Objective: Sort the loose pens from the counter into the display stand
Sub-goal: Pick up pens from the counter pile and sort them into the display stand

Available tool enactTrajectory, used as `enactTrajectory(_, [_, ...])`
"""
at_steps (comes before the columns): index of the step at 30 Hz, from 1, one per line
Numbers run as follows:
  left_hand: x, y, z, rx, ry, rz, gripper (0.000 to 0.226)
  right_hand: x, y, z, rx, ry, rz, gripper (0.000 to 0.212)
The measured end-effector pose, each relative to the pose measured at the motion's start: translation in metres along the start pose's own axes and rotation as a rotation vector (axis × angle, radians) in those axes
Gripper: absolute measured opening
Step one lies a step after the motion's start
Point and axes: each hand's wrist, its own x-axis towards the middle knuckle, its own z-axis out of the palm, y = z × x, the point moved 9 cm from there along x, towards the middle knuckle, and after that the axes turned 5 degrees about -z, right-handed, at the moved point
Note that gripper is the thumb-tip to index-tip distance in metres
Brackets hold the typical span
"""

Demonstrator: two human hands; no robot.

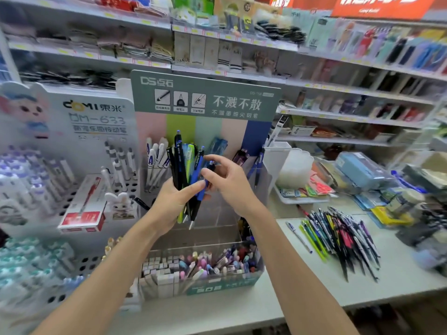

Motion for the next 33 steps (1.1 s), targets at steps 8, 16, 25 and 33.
enactTrajectory(8, [0.01,-0.016,-0.004,-0.031,0.023,-0.147,0.009,0.006,-0.007,-0.094,0.035,0.495,-0.126,0.016])
enactTrajectory(16, [0.029,-0.025,0.047,-0.034,-0.209,-0.209,0.02,0.007,-0.016,-0.188,-0.315,0.813,-0.257,0.016])
enactTrajectory(25, [0.042,-0.035,0.069,0.011,-0.282,-0.247,0.034,0.039,0.03,-0.143,-0.768,0.429,-0.204,0.042])
enactTrajectory(33, [0.045,-0.035,0.09,-0.036,-0.441,-0.267,0.039,0.03,-0.001,-0.1,-0.254,0.065,-0.078,0.029])
